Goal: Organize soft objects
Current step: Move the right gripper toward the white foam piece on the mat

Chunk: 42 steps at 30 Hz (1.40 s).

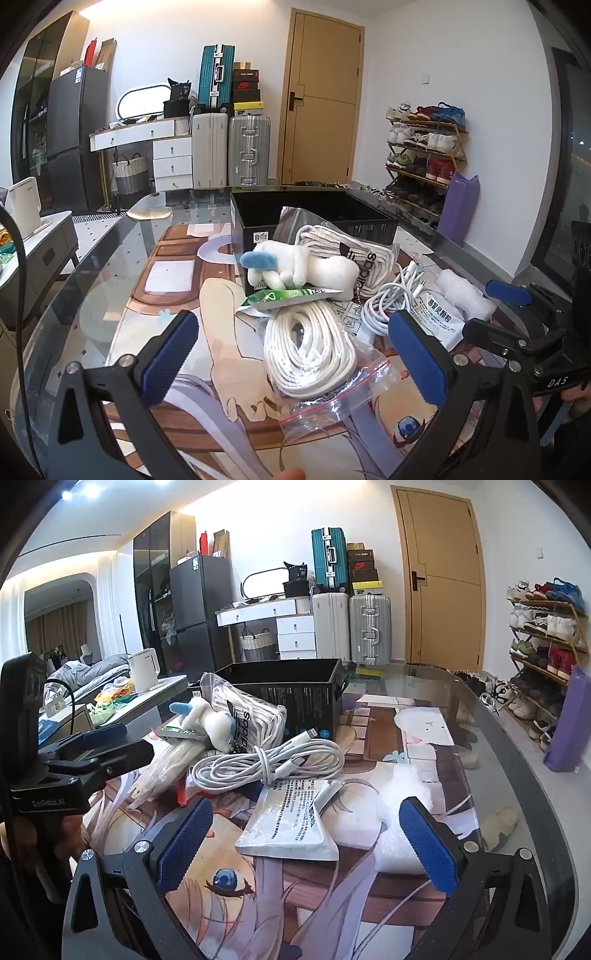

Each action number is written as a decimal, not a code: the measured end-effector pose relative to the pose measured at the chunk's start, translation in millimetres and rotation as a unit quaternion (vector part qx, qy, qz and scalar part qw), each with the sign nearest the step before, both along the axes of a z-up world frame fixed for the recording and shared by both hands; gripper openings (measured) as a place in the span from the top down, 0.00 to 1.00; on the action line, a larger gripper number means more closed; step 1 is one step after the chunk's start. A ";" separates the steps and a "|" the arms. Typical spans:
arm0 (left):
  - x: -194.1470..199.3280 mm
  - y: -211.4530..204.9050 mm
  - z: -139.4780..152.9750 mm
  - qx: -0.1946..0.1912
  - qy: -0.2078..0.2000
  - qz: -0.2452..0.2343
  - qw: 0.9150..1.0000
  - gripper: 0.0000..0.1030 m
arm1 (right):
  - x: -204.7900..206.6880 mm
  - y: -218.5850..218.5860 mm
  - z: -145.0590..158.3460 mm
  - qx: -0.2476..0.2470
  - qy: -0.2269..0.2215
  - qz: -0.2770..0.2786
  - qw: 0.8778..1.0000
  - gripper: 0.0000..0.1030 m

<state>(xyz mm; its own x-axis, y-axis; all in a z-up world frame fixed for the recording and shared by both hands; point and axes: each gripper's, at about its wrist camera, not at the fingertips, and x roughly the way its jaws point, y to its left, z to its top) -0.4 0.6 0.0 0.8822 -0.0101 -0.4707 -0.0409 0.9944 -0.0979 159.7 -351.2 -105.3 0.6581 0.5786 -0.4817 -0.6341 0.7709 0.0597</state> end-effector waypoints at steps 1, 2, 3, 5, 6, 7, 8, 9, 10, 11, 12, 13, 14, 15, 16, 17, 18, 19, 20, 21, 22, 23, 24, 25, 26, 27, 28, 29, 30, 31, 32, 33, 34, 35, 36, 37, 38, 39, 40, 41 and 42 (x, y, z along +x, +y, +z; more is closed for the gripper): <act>-0.4 -0.1 0.1 0.000 -0.001 0.000 1.000 0.00 | -0.1 -0.1 0.0 0.001 0.000 0.001 1.000 0.01; -0.6 -0.5 0.2 0.002 -0.001 0.000 1.000 0.00 | -0.2 -0.2 0.0 0.002 0.001 0.002 1.000 0.01; -0.8 -1.3 0.2 0.005 -0.001 0.000 1.000 0.00 | -0.5 -0.3 -0.1 0.003 0.000 0.003 1.000 0.01; -1.2 -3.2 0.3 0.009 -0.002 0.000 1.000 0.00 | -0.6 -1.8 0.8 0.005 -0.001 0.008 1.000 0.01; -1.3 -4.6 0.2 0.011 -0.002 0.000 1.000 0.00 | -0.8 -1.6 0.6 0.005 -0.001 0.009 1.000 0.01; -1.5 -6.2 0.2 0.014 -0.002 -0.001 1.000 0.00 | -0.7 -1.1 0.3 0.003 0.000 0.008 1.000 0.01; -1.5 -8.1 0.1 0.017 -0.002 -0.002 1.000 0.00 | -0.7 -0.6 0.1 0.002 0.000 0.008 1.000 0.01; -1.6 -1.8 2.0 0.007 -0.002 -0.003 1.000 0.00 | -0.8 -0.3 0.1 0.002 -0.001 0.008 1.000 0.01; -1.4 -2.2 2.1 0.008 -0.003 -0.003 1.000 0.00 | -0.9 -0.1 0.2 0.002 -0.001 0.008 1.000 0.01; -1.7 -3.7 1.6 0.009 -0.004 -0.003 1.000 0.00 | 1.2 0.7 1.3 0.003 0.000 0.005 1.000 0.01; -1.5 -4.2 1.6 0.010 -0.005 -0.003 1.000 0.00 | 2.0 1.5 1.3 0.003 0.000 0.005 1.000 0.01; -1.4 -4.8 1.7 0.010 -0.005 -0.003 1.000 0.00 | 2.8 2.3 1.3 0.003 0.000 0.004 1.000 0.01; -1.1 -5.5 1.6 0.010 -0.005 -0.003 1.000 0.00 | -0.6 -1.1 -0.1 0.007 -0.005 0.003 1.000 0.01; -3.5 -3.3 1.5 0.007 -0.007 -0.001 1.000 0.00 | -0.9 -1.4 0.3 0.008 -0.005 0.002 1.000 0.00; -3.5 -3.4 1.4 0.007 -0.007 -0.001 1.000 0.00 | -1.0 -1.8 0.7 0.009 -0.005 0.002 1.000 0.00; -3.9 -3.9 1.4 0.008 -0.007 -0.001 1.000 0.00 | -1.3 -2.3 1.1 0.009 -0.005 0.002 1.000 0.01; -3.8 -3.7 1.4 0.007 -0.007 -0.001 1.000 0.00 | -1.5 -2.7 1.6 0.010 -0.006 0.001 1.000 0.01; -3.3 -2.8 1.5 0.007 -0.006 -0.001 1.000 0.00 | -2.0 -3.3 2.2 0.010 -0.006 0.002 1.000 0.01; -3.5 -2.7 1.6 0.007 -0.007 -0.001 1.000 0.00 | -1.9 -3.3 2.0 0.011 -0.006 0.001 1.000 0.00; -3.4 -2.7 1.7 0.007 -0.007 -0.001 1.000 0.00 | -2.0 -3.7 2.4 0.012 -0.006 0.001 1.000 0.01; -3.3 -2.9 1.5 0.006 -0.007 -0.001 1.000 0.00 | -1.7 -3.0 2.3 0.011 -0.005 0.001 1.000 0.00; -3.3 -3.1 1.5 0.007 -0.006 -0.001 1.000 0.00 | -1.8 -3.1 2.6 0.011 -0.004 0.002 1.000 0.00; -3.7 -3.2 1.7 0.006 -0.006 -0.001 1.000 0.00 | -1.8 -3.5 2.7 0.011 -0.004 0.002 1.000 0.00; -3.4 -3.2 1.7 0.006 -0.006 -0.002 1.000 0.00 | -1.9 -3.5 3.0 0.011 -0.003 0.002 1.000 0.01; -3.4 -3.1 1.8 0.006 -0.006 -0.002 1.000 0.00 | -1.9 -3.6 2.9 0.011 -0.004 0.002 1.000 0.01; -3.6 -3.3 1.7 0.006 -0.006 -0.001 1.000 0.00 | -1.8 -3.5 3.1 0.010 -0.004 0.002 1.000 0.01; -3.6 -3.2 1.6 0.006 -0.007 -0.002 1.000 0.00 | -1.7 -3.0 2.9 0.009 -0.004 0.001 1.000 0.01; -3.4 -3.3 1.7 0.006 -0.006 -0.002 1.000 0.00 | -1.9 -3.1 2.7 0.009 -0.005 0.001 1.000 0.01; -3.5 -3.3 1.7 0.006 -0.006 -0.002 1.000 0.00 | -1.9 -3.3 2.8 0.008 -0.005 0.000 1.000 0.00; -3.6 -3.4 1.7 0.006 -0.007 -0.002 1.000 0.00 | -1.6 -3.4 2.8 0.009 -0.004 0.001 1.000 0.00; -3.6 -3.6 1.7 0.006 -0.007 -0.002 1.000 0.00 | -1.7 -3.3 2.8 0.010 -0.004 0.001 1.000 0.01; -3.4 -3.6 1.7 0.006 -0.007 -0.001 1.000 0.00 | -1.6 -3.1 2.9 0.010 -0.003 0.002 1.000 0.01; -3.5 -3.7 1.6 0.006 -0.006 -0.002 1.000 0.00 | -1.9 -3.1 2.9 0.009 -0.004 0.001 1.000 0.00; -3.4 -3.9 1.5 0.006 -0.006 -0.002 1.000 0.00 | -1.9 -3.4 2.6 0.009 -0.003 0.000 1.000 0.00; -3.0 -3.0 1.3 0.006 -0.006 -0.002 1.000 0.00 | -2.0 -3.6 2.3 0.010 -0.003 0.000 1.000 0.01; -2.7 -3.1 1.3 0.006 -0.006 -0.002 1.000 0.00 | -2.2 -3.7 2.5 0.010 -0.003 0.000 1.000 0.01; -2.5 -3.2 1.2 0.006 -0.006 -0.002 1.000 0.00 | -2.1 -3.7 2.3 0.011 -0.003 -0.001 1.000 0.00; -2.9 -2.9 1.4 0.006 -0.006 -0.002 1.000 0.00 | -2.1 -4.0 2.2 0.011 -0.003 -0.001 1.000 0.00; -2.9 -3.0 1.4 0.006 -0.006 -0.002 1.000 0.00 | -2.2 -4.1 2.4 0.012 -0.004 -0.001 1.000 0.00; -2.8 -3.0 1.4 0.006 -0.006 -0.002 1.000 0.00 | -1.8 -4.2 2.3 0.012 -0.003 -0.002 1.000 0.00; -2.6 -3.0 1.5 0.006 -0.006 -0.002 1.000 0.00 | -1.9 -4.2 2.3 0.012 -0.003 -0.001 1.000 0.00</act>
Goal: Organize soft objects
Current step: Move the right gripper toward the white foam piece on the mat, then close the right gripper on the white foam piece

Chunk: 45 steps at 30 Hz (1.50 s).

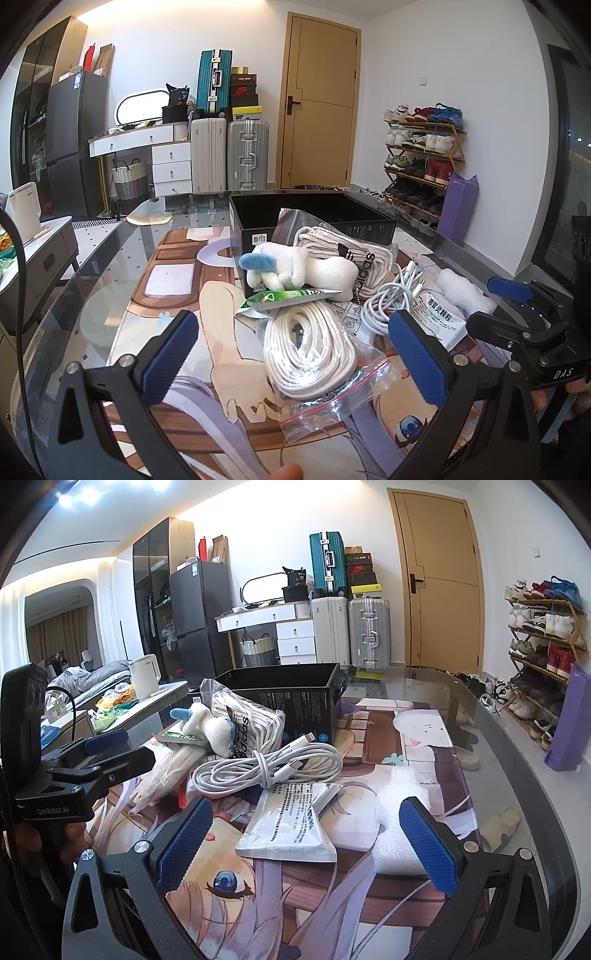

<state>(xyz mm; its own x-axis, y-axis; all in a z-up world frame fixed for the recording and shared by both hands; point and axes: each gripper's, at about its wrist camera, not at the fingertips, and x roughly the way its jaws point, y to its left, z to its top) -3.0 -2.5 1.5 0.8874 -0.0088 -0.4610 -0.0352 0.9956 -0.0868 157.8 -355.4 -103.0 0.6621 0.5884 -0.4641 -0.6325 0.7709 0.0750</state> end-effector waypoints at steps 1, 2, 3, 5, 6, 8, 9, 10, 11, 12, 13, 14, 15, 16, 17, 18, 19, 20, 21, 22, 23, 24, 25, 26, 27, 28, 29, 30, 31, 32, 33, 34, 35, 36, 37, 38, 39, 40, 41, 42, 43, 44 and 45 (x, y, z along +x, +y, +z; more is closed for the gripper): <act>0.0 -0.2 0.0 0.000 0.000 0.000 1.000 0.00 | -0.2 0.0 0.0 0.000 0.000 0.000 1.000 0.00; 0.0 -0.3 0.0 0.000 0.000 0.000 1.000 0.00 | -0.1 0.1 0.0 -0.001 0.000 0.000 1.000 0.00; -0.1 -0.5 -0.1 -0.001 0.000 0.001 1.000 0.00 | -0.3 -0.1 0.1 -0.001 0.000 0.000 1.000 0.00; 0.1 -0.8 -0.2 0.000 0.000 0.000 1.000 0.00 | -0.1 -0.2 0.0 0.000 0.000 0.000 1.000 0.00; -0.3 -0.5 -0.3 0.000 0.000 0.000 1.000 0.00 | -0.1 -0.2 0.0 0.000 0.000 0.000 1.000 0.00; -0.1 -0.9 -0.6 0.001 -0.001 0.001 1.000 0.00 | 0.0 0.0 0.1 0.000 0.000 0.000 1.000 0.00; 0.1 -1.1 -0.6 0.001 0.000 0.000 1.000 0.00 | -0.1 -0.1 0.3 0.000 -0.001 -0.001 1.000 0.01; -0.2 -0.7 -0.5 0.001 -0.001 0.000 1.000 0.00 | 0.0 -0.3 0.4 0.000 0.000 -0.001 1.000 0.01; -0.3 -0.8 -0.5 0.001 -0.001 0.001 1.000 0.00 | 0.0 -1.0 0.7 0.001 0.000 -0.002 1.000 0.01; -0.3 -0.6 -0.6 0.000 -0.001 0.001 1.000 0.00 | -0.3 -1.7 0.9 0.002 0.000 -0.003 1.000 0.01; -0.2 -0.8 -0.6 0.000 0.000 0.001 1.000 0.00 | -0.2 -2.2 1.2 0.003 0.000 -0.004 1.000 0.01; -0.4 -0.7 -0.7 0.000 -0.001 0.000 1.000 0.00 | -0.1 -2.4 1.3 0.003 0.000 -0.004 1.000 0.01; -0.4 -0.7 -0.7 0.000 -0.001 0.001 1.000 0.00 | 1.2 -2.5 1.0 0.003 0.001 -0.006 1.000 0.01; -0.4 -0.9 -0.9 0.000 -0.001 0.001 1.000 0.00 | 1.3 -2.8 0.9 0.003 0.001 -0.007 1.000 0.01; -0.4 -0.8 -0.8 0.001 -0.001 0.001 1.000 0.00 | 2.0 -3.4 1.0 0.003 0.002 -0.008 1.000 0.00; -0.3 -0.7 -0.8 0.001 -0.001 0.000 1.000 0.00 | 2.8 -4.2 1.1 0.003 0.003 -0.010 1.000 0.01; -0.4 -0.8 -0.8 0.001 -0.001 0.001 1.000 0.00 | 3.2 -4.6 1.1 0.003 0.004 -0.013 1.000 0.01; -0.4 -0.6 -0.8 0.001 -0.001 0.001 1.000 0.00 | 4.4 -5.4 1.0 0.003 0.005 -0.015 1.000 0.01; -0.4 -0.6 -0.8 0.001 -0.001 0.001 1.000 0.00 | 5.5 -6.2 1.0 0.003 0.007 -0.018 1.000 0.01; -0.4 -0.5 -0.8 0.000 -0.001 0.001 1.000 0.00 | 6.4 -7.2 1.1 0.004 0.008 -0.022 1.000 0.01; -0.6 -0.5 -0.9 0.000 -0.001 0.001 1.000 0.00 | 7.4 -8.3 1.2 0.005 0.009 -0.024 1.000 0.01; -0.5 -0.9 -1.0 0.000 -0.001 0.000 1.000 0.00 | 8.2 -9.5 1.2 0.005 0.011 -0.026 1.000 0.01; -0.3 -0.7 -0.9 0.000 0.000 0.000 1.000 0.00 | 9.1 -10.5 1.3 0.005 0.012 -0.029 0.999 0.01; -0.3 -0.9 -1.0 0.000 0.000 0.001 1.000 0.00 | 9.6 -11.3 1.2 0.005 0.012 -0.031 0.999 0.00; -0.2 -1.0 -1.1 0.000 -0.001 0.000 1.000 0.00 | 9.8 -12.3 1.4 0.004 0.012 -0.034 0.999 0.01; -0.1 -1.1 -1.2 0.001 0.000 0.000 1.000 0.00 | 9.9 -13.4 1.6 0.004 0.011 -0.037 0.999 0.01; 0.3 -1.6 -1.4 0.001 0.001 0.000 1.000 0.00 | 10.9 -13.9 1.8 0.003 0.011 -0.039 0.999 0.01; 0.6 -1.7 -2.0 0.001 0.001 0.001 1.000 0.00 | 11.8 -14.5 1.9 0.001 0.012 -0.042 0.999 0.00; 0.8 -1.7 -2.1 0.001 0.001 0.000 1.000 0.00 | 12.8 -15.4 1.7 -0.001 0.012 -0.045 0.999 0.01; 1.2 -2.1 -2.3 0.001 0.001 0.000 1.000 0.00 | 13.8 -16.4 1.5 -0.003 0.013 -0.051 0.999 0.00; 0.8 -1.5 -2.1 0.002 0.001 0.000 1.000 0.00 | 15.3 -17.2 1.3 -0.005 0.015 -0.055 0.998 0.00; 0.8 -1.5 -2.1 0.001 0.001 0.001 1.000 0.00 | 17.2 -18.2 1.1 -0.006 0.017 -0.059 0.998 0.00; 0.8 -1.5 -2.1 0.001 0.001 0.000 1.000 0.00 | 19.4 -19.0 0.6 -0.008 0.020 -0.062 0.998 0.00; 0.8 -1.4 -2.2 0.001 0.002 0.000 1.000 0.00 | 21.3 -20.3 0.1 -0.011 0.023 -0.067 0.997 0.00; 1.4 -1.5 -2.9 0.001 0.003 0.000 1.000 0.00 | 22.7 -21.4 -0.1 -0.013 0.024 -0.072 0.997 0.00; 2.0 -0.2 -4.2 0.000 0.004 0.000 1.000 0.00 | 24.8 -22.5 -0.5 -0.016 0.026 -0.077 0.997 0.00; 2.4 0.6 -4.7 0.000 0.004 0.000 1.000 0.00 | 26.8 -23.4 -1.1 -0.020 0.028 -0.081 0.996 0.01; 3.0 1.1 -5.5 0.000 0.005 0.000 1.000 0.00 | 29.7 -23.7 -2.4 -0.026 0.032 -0.086 0.995 0.01; 3.4 1.2 -5.9 0.000 0.006 0.000 1.000 0.00 | 32.9 -24.7 -4.0 -0.033 0.038 -0.090 0.995 0.02; 3.8 1.7 -6.0 0.001 0.006 0.000 1.000 0.00 | 34.4 -25.6 -4.9 -0.035 0.041 -0.093 0.994 0.05; 4.5 2.3 -6.4 0.001 0.008 0.000 1.000 0.00 | 36.8 -26.8 -5.8 -0.037 0.045 -0.096 0.994 0.07; 5.1 2.4 -6.7 0.002 0.009 0.000 1.000 0.00 | 40.0 -28.1 -7.0 -0.039 0.052 -0.100 0.993 0.09; 5.6 2.4 -6.7 0.002 0.010 0.000 1.000 0.00 | 43.6 -29.2 -8.6 -0.039 0.061 -0.101 0.992 0.10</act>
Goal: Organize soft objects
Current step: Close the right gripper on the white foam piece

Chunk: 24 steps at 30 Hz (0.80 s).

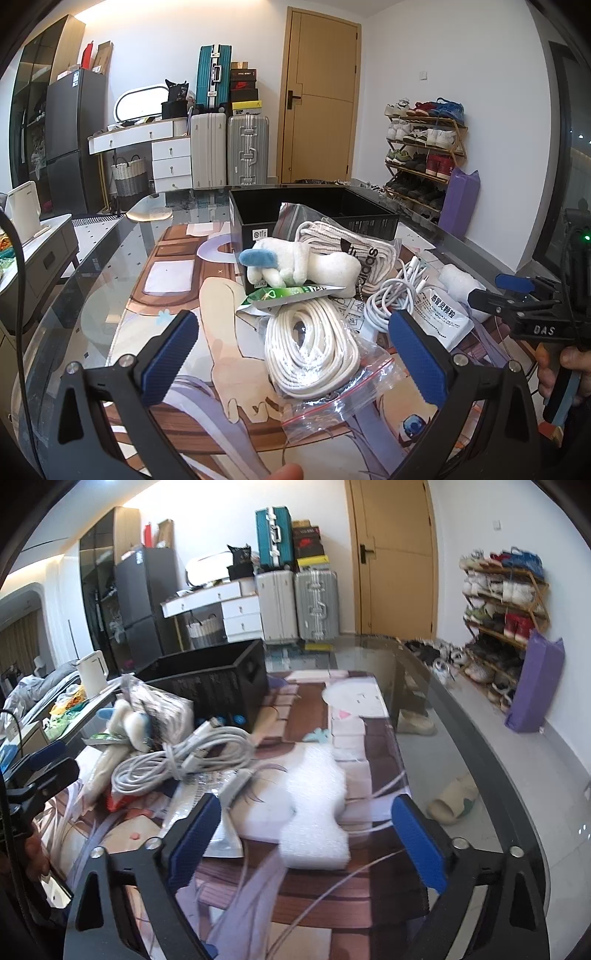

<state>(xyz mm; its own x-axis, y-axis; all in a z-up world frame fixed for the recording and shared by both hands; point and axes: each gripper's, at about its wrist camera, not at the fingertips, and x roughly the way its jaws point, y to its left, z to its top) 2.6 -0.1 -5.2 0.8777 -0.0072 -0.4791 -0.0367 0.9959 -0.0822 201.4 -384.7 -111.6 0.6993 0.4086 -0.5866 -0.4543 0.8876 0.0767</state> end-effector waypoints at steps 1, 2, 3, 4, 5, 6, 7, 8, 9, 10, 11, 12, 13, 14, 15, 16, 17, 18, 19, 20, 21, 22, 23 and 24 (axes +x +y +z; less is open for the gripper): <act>1.4 0.8 -0.5 -0.001 0.003 0.000 1.000 0.00 | 2.3 -1.3 -0.7 0.001 0.005 -0.003 1.000 0.10; 2.3 1.6 -0.8 -0.003 0.006 0.000 1.000 0.00 | 4.9 -2.4 -1.6 -0.001 0.009 -0.009 1.000 0.10; 3.4 2.1 -0.8 -0.004 0.008 0.000 1.000 0.00 | 7.3 -2.7 -1.8 -0.005 0.011 -0.013 1.000 0.10; 4.9 3.1 -1.1 -0.005 0.012 0.002 1.000 0.00 | 9.0 -2.2 -2.0 -0.008 0.012 -0.013 1.000 0.10; 6.1 3.2 -1.0 -0.006 0.016 0.002 1.000 0.00 | 11.0 -1.1 -2.7 -0.016 0.014 -0.015 1.000 0.11; 7.3 4.0 -1.3 -0.006 0.019 0.002 1.000 0.00 | 13.4 -0.2 -3.3 -0.022 0.015 -0.018 0.999 0.12; 8.1 4.2 -1.5 -0.005 0.023 0.003 1.000 0.00 | 16.3 0.6 -4.7 -0.027 0.019 -0.020 0.999 0.14; 8.6 4.3 -1.9 -0.004 0.025 0.003 1.000 0.00 | 19.4 0.8 -6.3 -0.031 0.025 -0.025 0.999 0.16; 9.2 4.2 -2.0 -0.002 0.026 0.003 1.000 0.00 | 22.4 1.3 -7.9 -0.034 0.031 -0.028 0.999 0.19; 10.0 4.1 -2.3 -0.001 0.028 0.003 1.000 0.00 | 25.2 3.1 -9.4 -0.037 0.036 -0.029 0.998 0.21; 10.0 3.8 -2.4 0.000 0.028 0.003 1.000 0.00 | 27.9 4.2 -10.6 -0.040 0.042 -0.029 0.998 0.24; 9.4 3.1 -2.4 0.001 0.029 0.002 1.000 0.00 | 30.2 5.4 -11.4 -0.045 0.045 -0.029 0.998 0.26; 9.1 2.6 -2.4 0.001 0.029 0.002 1.000 0.00 | 32.3 6.6 -12.5 -0.049 0.048 -0.029 0.997 0.27; 9.0 2.4 -2.5 0.003 0.030 0.003 1.000 0.00 | 34.9 8.1 -13.7 -0.052 0.053 -0.027 0.997 0.31; 9.2 2.4 -2.4 0.003 0.030 0.003 1.000 0.00 | 35.7 9.7 -14.5 -0.056 0.052 -0.027 0.997 0.33; 9.9 2.6 -2.0 0.003 0.031 0.003 1.000 0.00 | 36.8 11.3 -15.1 -0.061 0.051 -0.027 0.996 0.35; 11.1 2.0 -1.7 0.004 0.032 0.003 0.999 0.00 | 37.2 12.3 -15.2 -0.064 0.050 -0.026 0.996 0.37; 11.5 2.0 -1.8 0.004 0.034 0.004 0.999 0.00 | 37.7 12.7 -15.4 -0.064 0.051 -0.024 0.996 0.37; 12.5 2.2 -2.0 0.004 0.035 0.004 0.999 0.00 | 37.0 12.3 -15.0 -0.064 0.052 -0.024 0.996 0.37; 13.0 2.3 -2.1 0.004 0.037 0.003 0.999 0.00 | 37.1 12.7 -14.8 -0.062 0.053 -0.024 0.996 0.37; 13.6 2.7 -2.3 0.005 0.039 0.003 0.999 0.00 | 37.1 13.1 -14.3 -0.062 0.055 -0.024 0.996 0.37; 14.2 3.0 -2.2 0.004 0.041 0.003 0.999 0.00 | 36.6 13.3 -13.7 -0.063 0.056 -0.023 0.996 0.37; 15.2 3.6 -2.4 0.003 0.043 0.003 0.999 0.00 | 36.8 13.9 -13.8 -0.064 0.056 -0.023 0.996 0.37; 16.0 3.8 -2.5 0.002 0.046 0.002 0.999 0.00 | 36.8 14.5 -13.6 -0.066 0.055 -0.022 0.996 0.38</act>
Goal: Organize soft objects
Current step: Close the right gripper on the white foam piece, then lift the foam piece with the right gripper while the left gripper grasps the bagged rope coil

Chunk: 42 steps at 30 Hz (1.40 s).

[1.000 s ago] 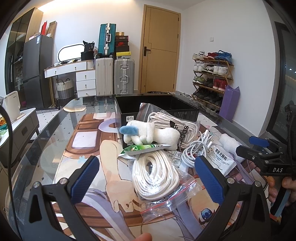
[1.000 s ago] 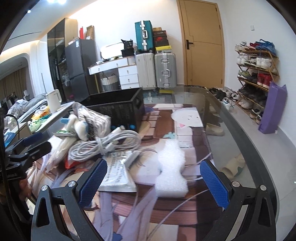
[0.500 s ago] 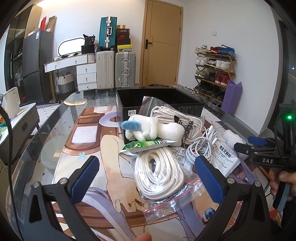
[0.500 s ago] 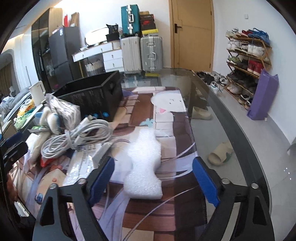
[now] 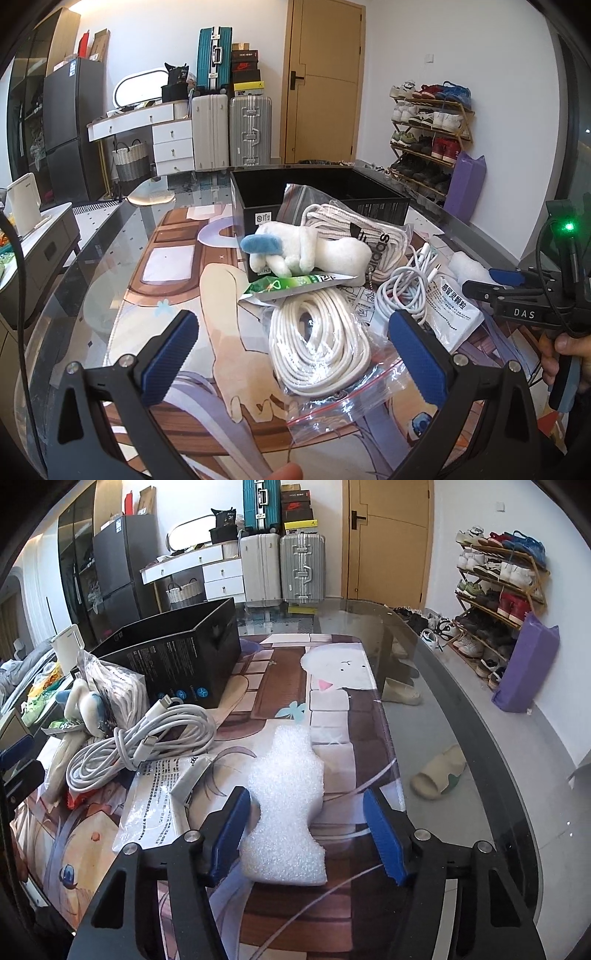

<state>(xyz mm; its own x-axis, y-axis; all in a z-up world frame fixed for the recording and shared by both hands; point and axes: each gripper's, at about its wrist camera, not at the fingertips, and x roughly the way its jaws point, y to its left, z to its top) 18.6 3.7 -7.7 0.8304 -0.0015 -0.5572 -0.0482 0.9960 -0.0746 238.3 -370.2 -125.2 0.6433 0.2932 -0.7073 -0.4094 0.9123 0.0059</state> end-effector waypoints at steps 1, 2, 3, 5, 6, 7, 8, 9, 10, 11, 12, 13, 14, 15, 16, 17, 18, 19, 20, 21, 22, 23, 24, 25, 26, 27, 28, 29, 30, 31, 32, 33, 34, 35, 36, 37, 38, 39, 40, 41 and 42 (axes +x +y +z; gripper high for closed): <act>2.0 0.8 -0.2 -0.001 0.004 -0.002 1.000 0.00 | -0.4 0.1 0.0 0.000 -0.001 0.001 1.000 0.39; 3.8 2.0 -0.7 -0.001 0.008 -0.001 1.000 0.00 | -0.9 0.2 0.3 0.001 -0.003 0.003 1.000 0.44; 5.6 2.8 -1.5 0.001 0.013 0.001 1.000 0.00 | -2.3 -0.4 0.0 0.002 -0.006 0.005 1.000 0.50; 8.8 5.9 -2.4 0.004 0.022 0.006 1.000 0.00 | -4.6 0.5 0.4 0.003 -0.010 0.011 1.000 0.61; 8.9 8.3 -3.3 0.002 0.024 0.008 1.000 0.00 | -6.6 0.4 0.8 0.002 -0.013 0.015 1.000 0.64; 9.6 10.9 -3.5 -0.003 0.025 0.010 1.000 0.00 | -7.9 0.8 0.8 0.002 -0.015 0.017 1.000 0.64; 10.2 13.0 -3.4 -0.008 0.027 0.011 1.000 0.00 | -9.0 0.7 0.3 0.005 -0.017 0.019 1.000 0.64; 11.3 14.6 -3.5 -0.012 0.029 0.012 0.999 0.00 | -9.7 0.3 0.2 0.006 -0.019 0.020 1.000 0.64; 12.9 16.9 -3.0 -0.019 0.032 0.013 0.999 0.00 | -10.8 0.1 0.2 0.007 -0.021 0.022 1.000 0.64; 13.8 18.6 -2.8 -0.024 0.033 0.015 0.999 0.00 | -12.1 0.3 0.6 0.008 -0.023 0.024 0.999 0.64; 15.4 19.9 -2.8 -0.029 0.036 0.013 0.999 0.00 | -13.4 0.6 1.4 0.009 -0.026 0.027 0.999 0.64; 17.5 19.8 -2.6 -0.031 0.040 0.010 0.999 0.00 | -15.0 0.9 2.6 0.011 -0.031 0.028 0.999 0.64; 19.4 19.3 -2.9 -0.032 0.045 0.008 0.998 0.00 | -16.6 0.6 4.8 0.014 -0.037 0.029 0.999 0.64; 21.5 18.9 -3.3 -0.034 0.050 0.005 0.998 0.00 | -17.8 0.5 6.5 0.016 -0.040 0.031 0.999 0.64; 23.5 18.0 -4.1 -0.036 0.056 0.001 0.998 0.00 | -19.4 0.2 8.7 0.020 -0.046 0.032 0.998 0.64; 25.4 16.8 -5.2 -0.037 0.063 -0.002 0.997 0.00 | -21.0 0.0 10.8 0.024 -0.052 0.034 0.998 0.64; 26.4 15.8 -6.2 -0.037 0.068 -0.003 0.997 0.00 | -22.4 0.5 11.8 0.025 -0.055 0.036 0.998 0.64; 29.5 16.3 -8.0 -0.039 0.078 -0.004 0.996 0.00 | -23.7 0.9 13.5 0.028 -0.058 0.038 0.997 0.64; 31.2 17.2 -9.3 -0.044 0.084 -0.005 0.996 0.00 | -25.3 0.9 15.3 0.032 -0.062 0.042 0.997 0.64; 33.1 19.2 -10.8 -0.053 0.090 -0.006 0.995 0.00 | -26.7 2.5 17.3 0.033 -0.065 0.044 0.996 0.64; 34.6 19.0 -11.4 -0.057 0.092 -0.007 0.994 0.00 | -28.1 3.7 18.8 0.035 -0.067 0.048 0.996 0.64; 35.5 20.3 -12.3 -0.064 0.095 -0.009 0.993 0.00 | -29.8 4.7 19.8 0.037 -0.070 0.052 0.996 0.64; 35.8 20.5 -12.7 -0.067 0.097 -0.011 0.993 0.00 | -31.7 6.1 20.7 0.036 -0.072 0.056 0.995 0.64; 36.5 21.1 -13.6 -0.071 0.101 -0.013 0.992 0.01 | -33.3 7.7 21.3 0.036 -0.074 0.060 0.995 0.64; 36.6 21.6 -14.4 -0.076 0.103 -0.016 0.992 0.03 | -35.0 9.2 21.8 0.037 -0.075 0.063 0.995 0.64; 36.7 21.9 -15.3 -0.083 0.105 -0.022 0.991 0.08 | -36.4 10.2 22.3 0.038 -0.076 0.065 0.994 0.64; 36.6 21.6 -16.0 -0.086 0.107 -0.025 0.990 0.11 | -38.2 11.0 23.0 0.040 -0.077 0.069 0.994 0.64; 35.9 21.1 -15.7 -0.086 0.105 -0.025 0.990 0.11 | -39.7 12.8 24.6 0.041 -0.080 0.072 0.993 0.64; 35.4 20.5 -15.1 -0.088 0.105 -0.028 0.990 0.15 | -41.7 14.2 26.1 0.042 -0.084 0.075 0.993 0.64; 34.0 20.0 -15.0 -0.091 0.104 -0.033 0.990 0.19 | -43.7 15.1 26.7 0.042 -0.086 0.078 0.992 0.64; 32.6 19.6 -14.4 -0.092 0.103 -0.036 0.990 0.22 | -45.9 16.3 27.8 0.043 -0.088 0.080 0.992 0.64; 31.1 19.1 -13.9 -0.096 0.103 -0.040 0.989 0.28 | -47.9 17.3 29.3 0.044 -0.091 0.083 0.991 0.64; 29.3 18.8 -12.9 -0.099 0.103 -0.046 0.989 0.36 | -49.6 17.9 30.3 0.045 -0.093 0.085 0.991 0.64; 27.7 17.5 -12.4 -0.102 0.103 -0.050 0.988 0.40 | -50.9 18.7 31.3 0.046 -0.094 0.086 0.991 0.64; 25.6 16.9 -11.2 -0.100 0.101 -0.052 0.988 0.46 | -52.0 19.8 32.4 0.048 -0.096 0.088 0.990 0.64; 23.7 15.7 -9.7 -0.093 0.100 -0.050 0.989 0.54 | -52.1 20.8 33.6 0.049 -0.098 0.090 0.990 0.64; 22.7 15.7 -9.0 -0.089 0.100 -0.049 0.990 0.56 | -52.9 21.7 35.1 0.051 -0.100 0.092 0.989 0.64; 20.6 15.6 -8.7 -0.088 0.100 -0.049 0.990 0.58 | -54.1 22.7 36.4 0.052 -0.102 0.095 0.989 0.64; 20.1 15.2 -8.6 -0.087 0.099 -0.049 0.990 0.61 | -55.8 23.7 37.6 0.053 -0.105 0.098 0.988 0.64; 18.2 14.8 -8.2 -0.084 0.098 -0.050 0.990 0.62 | -57.2 24.8 38.5 0.054 -0.107 0.100 0.988 0.64; 15.1 13.3 -7.2 -0.081 0.096 -0.052 0.991 0.63 | -58.8 26.4 39.4 0.055 -0.109 0.103 0.987 0.64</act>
<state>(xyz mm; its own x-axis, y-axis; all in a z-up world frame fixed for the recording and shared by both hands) 33.7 17.1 -14.9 0.6996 -0.1833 -0.6907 0.0252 0.9723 -0.2325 179.5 -343.7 -85.9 0.6948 0.5013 -0.5158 -0.5889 0.8081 -0.0079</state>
